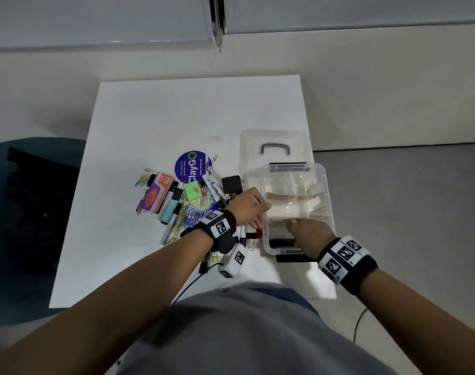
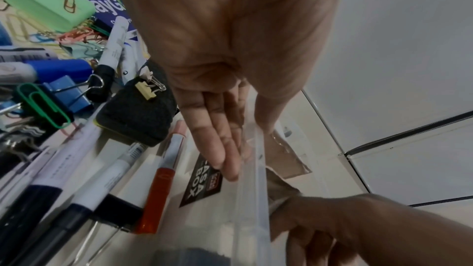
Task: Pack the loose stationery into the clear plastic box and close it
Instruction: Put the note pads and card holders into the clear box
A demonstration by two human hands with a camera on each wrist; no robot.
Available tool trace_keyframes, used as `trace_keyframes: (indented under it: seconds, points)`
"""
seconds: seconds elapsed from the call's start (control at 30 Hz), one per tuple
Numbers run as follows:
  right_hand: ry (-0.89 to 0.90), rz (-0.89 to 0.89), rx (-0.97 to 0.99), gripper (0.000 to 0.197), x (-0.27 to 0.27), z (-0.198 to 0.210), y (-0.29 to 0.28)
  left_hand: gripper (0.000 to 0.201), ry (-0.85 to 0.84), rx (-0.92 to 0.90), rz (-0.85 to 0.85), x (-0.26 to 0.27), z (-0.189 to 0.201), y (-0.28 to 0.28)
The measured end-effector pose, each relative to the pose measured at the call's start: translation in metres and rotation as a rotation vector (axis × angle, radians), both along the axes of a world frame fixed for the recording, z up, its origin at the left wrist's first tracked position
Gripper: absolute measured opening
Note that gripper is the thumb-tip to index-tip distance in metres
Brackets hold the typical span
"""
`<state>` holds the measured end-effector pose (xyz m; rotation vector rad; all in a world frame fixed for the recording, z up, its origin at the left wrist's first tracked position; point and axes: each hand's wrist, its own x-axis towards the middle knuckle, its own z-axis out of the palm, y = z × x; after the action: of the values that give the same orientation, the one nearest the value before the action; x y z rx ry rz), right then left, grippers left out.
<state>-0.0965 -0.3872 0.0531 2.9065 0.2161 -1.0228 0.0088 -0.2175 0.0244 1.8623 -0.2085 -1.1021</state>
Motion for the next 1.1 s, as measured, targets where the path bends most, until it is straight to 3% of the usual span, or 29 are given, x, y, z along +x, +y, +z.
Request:
trace_keyframes:
  seconds: [0.27, 0.43, 0.57, 0.63, 0.67, 0.7, 0.77, 0.83, 0.93, 1.0, 1.1]
  points:
    - [0.119, -0.042, 0.114, 0.035, 0.013, -0.012, 0.008, 0.024, 0.029, -0.014, -0.043, 0.002, -0.005, 0.003]
    - [0.307, -0.058, 0.122, 0.031, 0.011, -0.021, 0.01, 0.029, 0.015, 0.0, -0.056, 0.0, -0.002, 0.001]
    - [0.331, -0.12, 0.188, 0.031, 0.019, -0.003, 0.016, 0.029, 0.019, 0.008, -0.055, 0.002, 0.004, 0.004]
    - [0.335, -0.138, 0.252, 0.029, 0.022, 0.014, 0.021, 0.026, -0.094, 0.06, -0.012, 0.011, 0.004, 0.008]
    - [0.318, -0.141, 0.287, 0.027, 0.025, 0.021, 0.022, 0.024, -0.229, 0.136, -0.007, 0.021, 0.003, 0.012]
    - [0.294, -0.146, 0.311, 0.024, 0.027, 0.028, 0.023, 0.029, -0.394, 0.249, -0.047, 0.033, -0.001, 0.018]
    - [0.211, -0.19, 0.371, 0.023, 0.034, 0.04, 0.027, 0.064, -0.613, 0.526, -0.326, 0.052, -0.016, 0.032]
    - [0.116, -0.235, 0.464, 0.026, 0.043, 0.048, 0.035, 0.103, -0.628, 0.711, -0.651, 0.062, -0.032, 0.042]
    - [0.001, -0.358, 0.611, 0.018, 0.057, 0.052, 0.055, 0.124, -0.669, 0.753, -0.748, 0.06, -0.046, 0.049]
    - [-0.055, -0.43, 0.658, 0.018, 0.064, 0.045, 0.068, 0.111, -0.708, 0.731, -0.638, 0.057, -0.046, 0.051]
    - [-0.091, -0.496, 0.681, 0.018, 0.072, 0.028, 0.085, 0.065, -0.79, 0.602, -0.456, 0.058, -0.044, 0.059]
